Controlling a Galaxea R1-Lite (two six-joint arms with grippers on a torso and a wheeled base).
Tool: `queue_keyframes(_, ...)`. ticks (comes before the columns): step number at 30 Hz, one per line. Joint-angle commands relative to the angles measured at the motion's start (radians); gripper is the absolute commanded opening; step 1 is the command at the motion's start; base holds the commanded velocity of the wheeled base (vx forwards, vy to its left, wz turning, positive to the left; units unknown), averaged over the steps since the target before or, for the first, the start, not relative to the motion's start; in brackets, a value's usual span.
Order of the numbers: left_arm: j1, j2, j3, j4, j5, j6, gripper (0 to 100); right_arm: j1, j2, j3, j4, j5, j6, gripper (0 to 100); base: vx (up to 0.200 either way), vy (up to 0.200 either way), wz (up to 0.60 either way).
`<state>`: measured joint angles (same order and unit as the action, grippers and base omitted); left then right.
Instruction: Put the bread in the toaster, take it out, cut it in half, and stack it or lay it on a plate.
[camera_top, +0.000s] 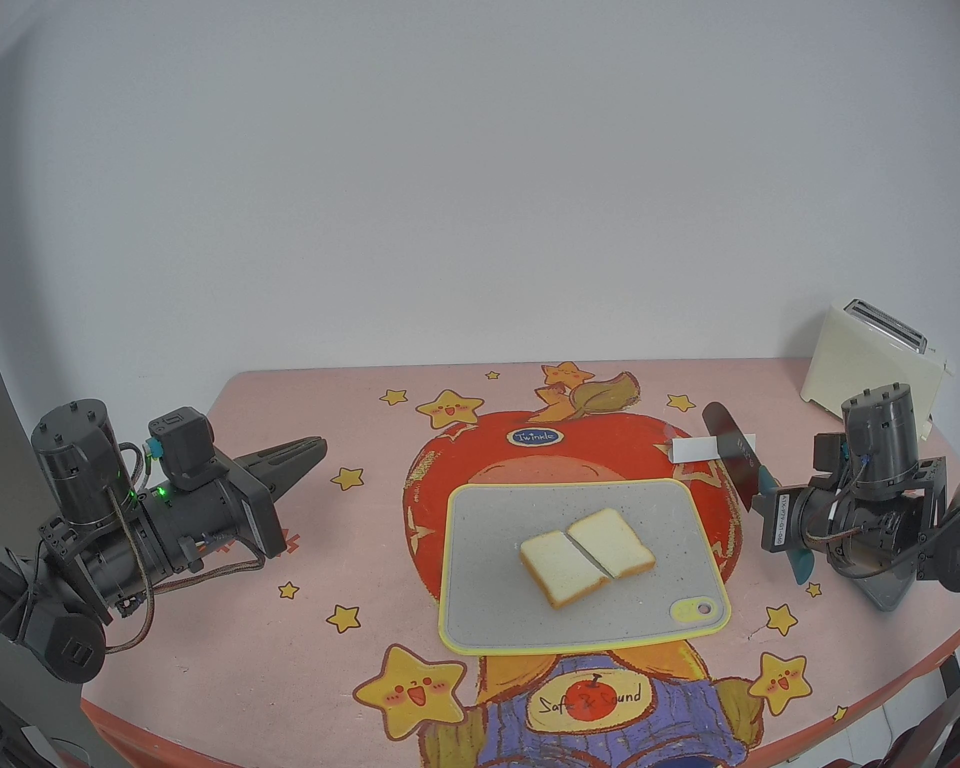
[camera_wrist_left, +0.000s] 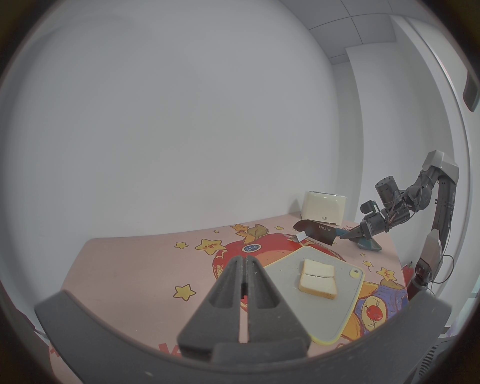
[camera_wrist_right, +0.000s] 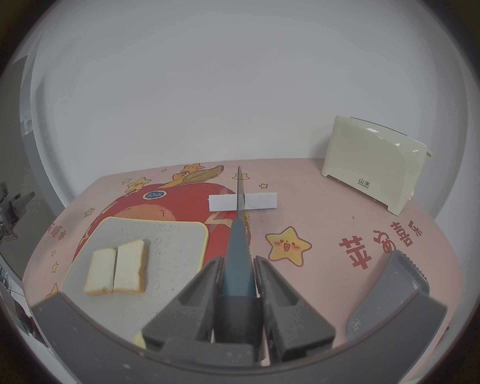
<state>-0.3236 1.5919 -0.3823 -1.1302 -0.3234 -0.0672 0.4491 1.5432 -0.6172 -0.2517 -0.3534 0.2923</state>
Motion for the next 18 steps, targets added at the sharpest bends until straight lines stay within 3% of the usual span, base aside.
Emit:
queue_keyframes(1,0.0,0.002,0.0,0.0,0.0,0.0,0,0.0,0.008,0.001,0.003,-0.001,0.001,0,0.0,0.0,0.0)
queue_keyframes(18,0.0,0.002,0.002,0.0,0.0,0.0,0,0.0,0.025,0.021,-0.008,0.001,-0.001,0,0.0,0.0,0.0)
